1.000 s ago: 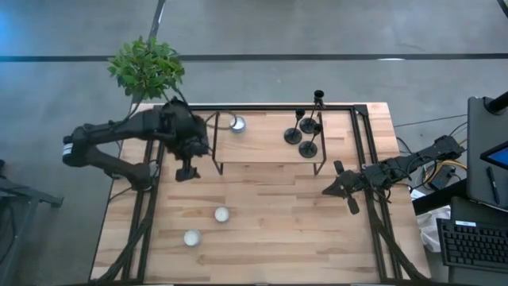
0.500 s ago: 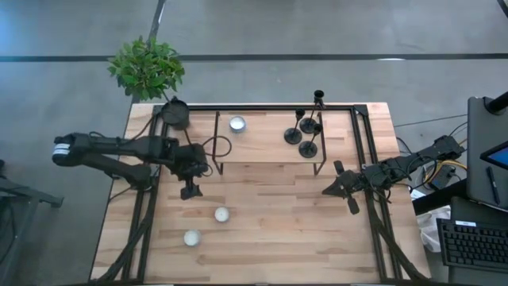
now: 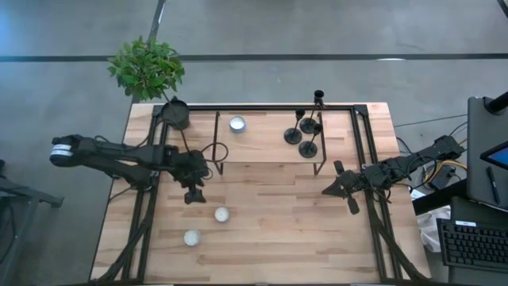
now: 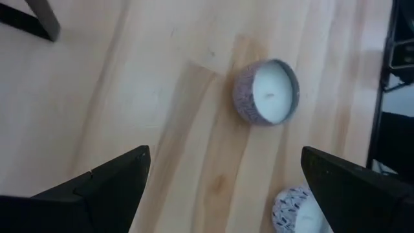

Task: Pick & Place candle stick holders
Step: Put the pink scented candle on the shelf

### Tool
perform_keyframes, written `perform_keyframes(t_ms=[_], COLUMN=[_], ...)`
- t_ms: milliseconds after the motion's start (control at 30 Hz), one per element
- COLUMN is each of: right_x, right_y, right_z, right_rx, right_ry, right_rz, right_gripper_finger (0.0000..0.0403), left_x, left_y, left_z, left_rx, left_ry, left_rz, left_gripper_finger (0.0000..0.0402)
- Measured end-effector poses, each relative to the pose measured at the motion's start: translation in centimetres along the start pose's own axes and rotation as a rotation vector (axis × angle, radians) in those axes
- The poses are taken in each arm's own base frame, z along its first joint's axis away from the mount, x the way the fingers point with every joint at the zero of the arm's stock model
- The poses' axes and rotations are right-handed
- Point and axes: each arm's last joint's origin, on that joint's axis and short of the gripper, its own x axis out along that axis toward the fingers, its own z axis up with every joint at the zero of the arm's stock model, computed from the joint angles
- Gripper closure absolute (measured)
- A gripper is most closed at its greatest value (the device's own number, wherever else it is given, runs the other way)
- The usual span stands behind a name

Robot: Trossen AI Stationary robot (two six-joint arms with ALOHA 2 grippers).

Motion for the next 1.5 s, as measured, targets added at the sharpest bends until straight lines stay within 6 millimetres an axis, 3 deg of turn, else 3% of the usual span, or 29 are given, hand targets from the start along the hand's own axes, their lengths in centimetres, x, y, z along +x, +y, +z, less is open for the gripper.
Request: perform_keyframes(t_ms=[300, 600, 900, 1233, 1500], right_x=[0.0, 0.0, 0.0, 0.0, 0.0], right_y=[0.0, 0.0, 0.0, 0.0, 0.0], right_z=[0.0, 0.0, 0.0, 0.0, 0.0], right_rx=[0.0, 0.0, 0.0, 0.0, 0.0], right_ry=[-0.001, -0.001, -0.001, 0.0, -0.001], right_rz=[0.0, 0.0, 0.0, 0.0, 0.0], right_gripper_finger=[0.0394, 0.0394, 0.0394, 0.0394, 0.0394], left_x=[0.4, 0.3, 0.2, 2.7, 3.4], left_y=[-1.0, -2.6, -4.6, -5.2, -6.8], left_z=[-1.0, -1.0, 0.1, 1.9, 3.8], left_rx=[0.1, 0.297, 0.425, 0.433, 0.493], left_ry=[0.122, 0.067, -0.008, 0.079, 0.091], left_rz=[-0.161, -0.046, 0.045, 0.121, 0.119], left_gripper_finger=[0.0002, 0.0002, 0.0002, 0.0003, 0.0003])
